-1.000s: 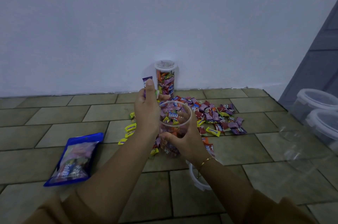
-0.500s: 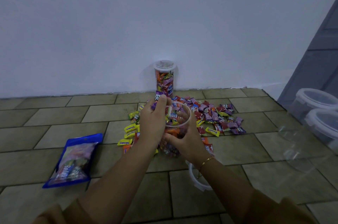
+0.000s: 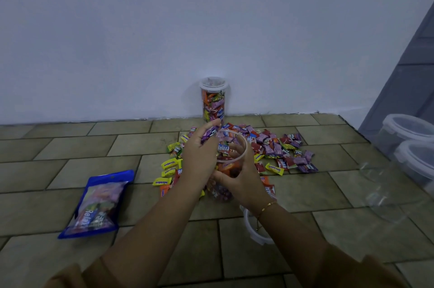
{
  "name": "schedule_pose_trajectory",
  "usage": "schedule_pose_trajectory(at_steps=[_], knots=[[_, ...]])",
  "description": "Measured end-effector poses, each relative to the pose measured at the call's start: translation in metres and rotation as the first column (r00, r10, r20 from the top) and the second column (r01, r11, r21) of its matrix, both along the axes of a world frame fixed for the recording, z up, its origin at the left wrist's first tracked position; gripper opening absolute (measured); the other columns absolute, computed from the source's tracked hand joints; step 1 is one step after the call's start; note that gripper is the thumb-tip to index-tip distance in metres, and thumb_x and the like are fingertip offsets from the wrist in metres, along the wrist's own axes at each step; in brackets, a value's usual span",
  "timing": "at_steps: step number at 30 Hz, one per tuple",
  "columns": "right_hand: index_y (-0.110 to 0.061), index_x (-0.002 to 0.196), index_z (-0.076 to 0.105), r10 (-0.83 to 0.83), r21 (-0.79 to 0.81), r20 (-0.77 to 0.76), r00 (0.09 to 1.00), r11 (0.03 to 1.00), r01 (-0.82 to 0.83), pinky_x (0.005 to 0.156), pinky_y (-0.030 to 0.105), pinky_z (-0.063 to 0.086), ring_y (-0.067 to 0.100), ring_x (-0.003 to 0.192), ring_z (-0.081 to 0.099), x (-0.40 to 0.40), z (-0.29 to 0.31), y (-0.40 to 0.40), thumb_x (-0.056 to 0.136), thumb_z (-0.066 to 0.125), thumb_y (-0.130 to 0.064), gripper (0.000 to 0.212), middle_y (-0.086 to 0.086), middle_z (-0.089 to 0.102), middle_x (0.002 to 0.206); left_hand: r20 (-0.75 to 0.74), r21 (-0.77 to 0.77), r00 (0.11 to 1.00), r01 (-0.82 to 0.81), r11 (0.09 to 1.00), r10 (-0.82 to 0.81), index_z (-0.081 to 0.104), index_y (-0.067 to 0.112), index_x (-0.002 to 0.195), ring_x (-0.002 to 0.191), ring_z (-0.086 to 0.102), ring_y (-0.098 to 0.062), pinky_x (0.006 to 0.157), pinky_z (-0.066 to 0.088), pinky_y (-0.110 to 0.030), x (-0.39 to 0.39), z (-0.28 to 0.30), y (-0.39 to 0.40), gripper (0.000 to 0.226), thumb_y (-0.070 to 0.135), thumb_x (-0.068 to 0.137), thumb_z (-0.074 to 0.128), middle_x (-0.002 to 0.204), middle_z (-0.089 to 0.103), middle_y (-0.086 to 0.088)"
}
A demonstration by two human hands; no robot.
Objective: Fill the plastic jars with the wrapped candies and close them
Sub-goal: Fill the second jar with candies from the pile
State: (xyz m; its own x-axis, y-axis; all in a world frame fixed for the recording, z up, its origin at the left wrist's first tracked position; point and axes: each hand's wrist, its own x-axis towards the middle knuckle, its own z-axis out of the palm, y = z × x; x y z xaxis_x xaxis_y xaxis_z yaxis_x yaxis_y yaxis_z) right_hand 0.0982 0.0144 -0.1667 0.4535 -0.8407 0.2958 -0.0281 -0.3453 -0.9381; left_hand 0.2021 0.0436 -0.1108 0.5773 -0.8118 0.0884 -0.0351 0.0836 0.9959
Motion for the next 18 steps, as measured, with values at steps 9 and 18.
schedule_pose_trajectory(at_steps=[9, 18], knots=[[-0.036, 0.135, 0.022, -0.019, 0.004, -0.004, 1.000, 1.000, 0.019, 0.100, 0.015, 0.041, -0.003, 0.121, 0.046, 0.001, -0.003, 0.000, 0.059, 0.082, -0.041, 0.097, -0.017, 0.045, 0.127, 0.003, -0.102, 0.998, 0.065, 0.993, -0.065, 0.064, 0.032, 0.101, 0.096, 0.064, -0.006, 0.088, 0.054, -0.039, 0.002, -0.007, 0.003, 0.030, 0.015, 0.077, 0.057, 0.104, 0.067, 0.009], [-0.023, 0.141, 0.022, -0.050, -0.039, -0.045, 0.998, 0.998, 0.049, 0.102, 0.022, 0.041, 0.006, 0.122, 0.047, 0.001, -0.006, -0.002, 0.054, 0.083, -0.049, 0.109, -0.008, 0.048, 0.130, 0.195, -0.005, 0.979, -0.065, 0.998, 0.064, 0.057, 0.027, 0.126, 0.116, 0.053, -0.007, 0.091, 0.046, -0.023, 0.029, -0.042, 0.019, 0.035, 0.027, 0.100, 0.034, 0.124, 0.058, 0.008]])
